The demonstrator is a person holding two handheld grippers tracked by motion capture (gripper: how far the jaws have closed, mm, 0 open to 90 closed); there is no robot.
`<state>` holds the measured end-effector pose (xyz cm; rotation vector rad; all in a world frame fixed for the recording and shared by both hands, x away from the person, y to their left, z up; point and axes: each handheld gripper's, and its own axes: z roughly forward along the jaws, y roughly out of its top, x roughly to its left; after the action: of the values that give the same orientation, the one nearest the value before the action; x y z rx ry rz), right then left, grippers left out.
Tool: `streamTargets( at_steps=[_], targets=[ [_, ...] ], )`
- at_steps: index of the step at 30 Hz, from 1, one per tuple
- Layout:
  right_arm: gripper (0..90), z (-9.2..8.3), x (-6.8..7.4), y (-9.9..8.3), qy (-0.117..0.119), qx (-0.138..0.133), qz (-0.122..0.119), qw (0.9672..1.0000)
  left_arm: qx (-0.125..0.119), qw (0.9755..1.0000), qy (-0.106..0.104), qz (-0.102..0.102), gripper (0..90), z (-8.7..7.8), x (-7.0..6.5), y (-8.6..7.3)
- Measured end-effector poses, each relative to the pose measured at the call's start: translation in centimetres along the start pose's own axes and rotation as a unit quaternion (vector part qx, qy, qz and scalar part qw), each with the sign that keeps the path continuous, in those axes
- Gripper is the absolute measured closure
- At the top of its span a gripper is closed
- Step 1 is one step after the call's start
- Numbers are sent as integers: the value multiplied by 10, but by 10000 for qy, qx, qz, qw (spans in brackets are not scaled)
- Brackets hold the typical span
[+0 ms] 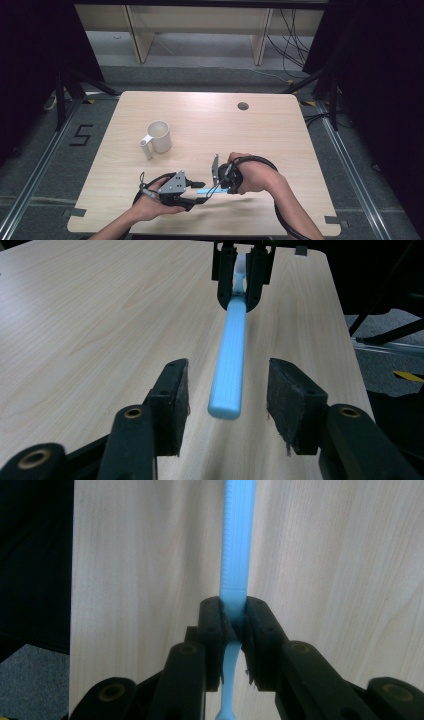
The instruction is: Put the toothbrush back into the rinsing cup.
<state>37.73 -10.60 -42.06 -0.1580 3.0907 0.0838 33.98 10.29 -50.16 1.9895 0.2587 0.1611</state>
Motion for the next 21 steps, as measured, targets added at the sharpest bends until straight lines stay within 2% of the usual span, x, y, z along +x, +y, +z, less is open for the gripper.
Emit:
streamTargets(
  at_steps=[7, 8, 9, 11, 12, 14, 15, 16, 17, 21],
  targets=[
    [794, -1, -1, 5, 28, 62, -24, 10000, -84, 10000, -28, -8, 573, 3, -1, 1],
    [794, 0, -1, 5, 35, -18, -69, 10000, -90, 10000, -26, -5, 583, 4, -1, 2],
    [794, 0, 0, 7, -21, 62, -53, 10000, -13, 10000, -5, 54, 600, 3, 0, 2],
    [794, 0, 1, 8, 34, 29, 7, 10000, -44, 10000, -38, 19, 624, 4, -1, 2],
    [794, 0, 0, 9, 53, 68, -22, 10000, -7, 10000, -48, 74, 634, 4, -1, 2],
    [794, 0, 0, 9, 38, 79, -60, 9999, -33, 10000, -26, 57, 656, 4, -1, 2],
    [794, 1, -2, 9, 20, 13, -154, 9999, -30, 10000, -18, 52, 668, 5, -1, 1],
    [794, 1, -2, 9, 20, 13, -154, 9999, -30, 10000, -18, 52, 677, 5, -1, 1],
    [794, 1, 0, 10, 38, 24, -3, 10000, -66, 10000, -37, 47, 689, 6, -1, 1],
    [794, 0, 0, 12, 50, 89, -60, 9999, -39, 9999, -88, 62, 727, 5, 1, 1]
  ],
)
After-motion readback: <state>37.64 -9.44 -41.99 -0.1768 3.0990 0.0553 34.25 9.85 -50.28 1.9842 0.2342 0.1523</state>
